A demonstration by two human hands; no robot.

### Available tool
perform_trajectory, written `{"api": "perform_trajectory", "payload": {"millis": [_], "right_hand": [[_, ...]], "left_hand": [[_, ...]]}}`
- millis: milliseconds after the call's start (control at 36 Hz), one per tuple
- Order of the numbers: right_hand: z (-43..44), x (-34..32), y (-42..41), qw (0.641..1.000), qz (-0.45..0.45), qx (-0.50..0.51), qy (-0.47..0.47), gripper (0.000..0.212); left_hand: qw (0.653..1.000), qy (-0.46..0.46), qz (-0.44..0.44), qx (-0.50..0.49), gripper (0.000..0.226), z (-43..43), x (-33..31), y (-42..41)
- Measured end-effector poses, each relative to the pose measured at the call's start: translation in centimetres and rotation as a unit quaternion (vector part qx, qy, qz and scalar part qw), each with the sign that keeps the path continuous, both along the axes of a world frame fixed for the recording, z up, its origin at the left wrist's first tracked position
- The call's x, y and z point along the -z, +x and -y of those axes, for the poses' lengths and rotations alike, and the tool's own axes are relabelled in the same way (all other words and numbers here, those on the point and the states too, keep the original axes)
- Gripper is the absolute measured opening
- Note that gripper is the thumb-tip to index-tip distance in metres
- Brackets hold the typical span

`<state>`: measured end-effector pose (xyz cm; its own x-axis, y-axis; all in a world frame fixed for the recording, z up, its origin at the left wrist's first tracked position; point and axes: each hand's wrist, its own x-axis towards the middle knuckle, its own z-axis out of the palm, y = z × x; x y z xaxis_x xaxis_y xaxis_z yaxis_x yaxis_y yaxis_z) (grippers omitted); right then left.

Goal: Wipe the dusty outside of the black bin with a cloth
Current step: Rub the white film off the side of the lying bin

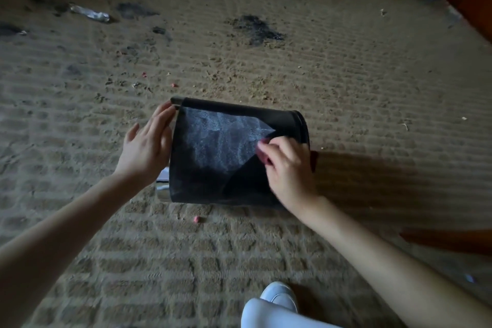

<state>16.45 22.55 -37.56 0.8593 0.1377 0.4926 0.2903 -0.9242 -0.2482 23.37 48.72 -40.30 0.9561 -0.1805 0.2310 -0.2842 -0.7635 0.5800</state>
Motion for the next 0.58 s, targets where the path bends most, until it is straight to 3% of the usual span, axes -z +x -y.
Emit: {"api": "perform_trajectory", "payload": {"millis": [167,361,472,583], "right_hand": [[-4.9,4.0,-4.0,0.979,-0.050,-0.171,-0.095,0.025],[2.5,-1.1,-0.7,0.999,0.046,-0.020,-0.014,0.030],[5.5,-2.4,2.8,0.997,0.038,0.071,-0.002,0.025],[3.8,-1.1,3.2,0.997,0.024,0.070,-0.003,0.026]], "left_hand": [[1.000,0.009,0.002,-0.002,0.053,0.0,-0.4,0.3],[1.000,0.000,0.004,-0.004,0.051,0.1,-0.2,0.2],[1.000,-0.006,0.005,-0.005,0.050,0.1,-0.3,0.1],[1.000,0.000,0.012,-0.005,0.053,0.0,0.0,0.2]]}}
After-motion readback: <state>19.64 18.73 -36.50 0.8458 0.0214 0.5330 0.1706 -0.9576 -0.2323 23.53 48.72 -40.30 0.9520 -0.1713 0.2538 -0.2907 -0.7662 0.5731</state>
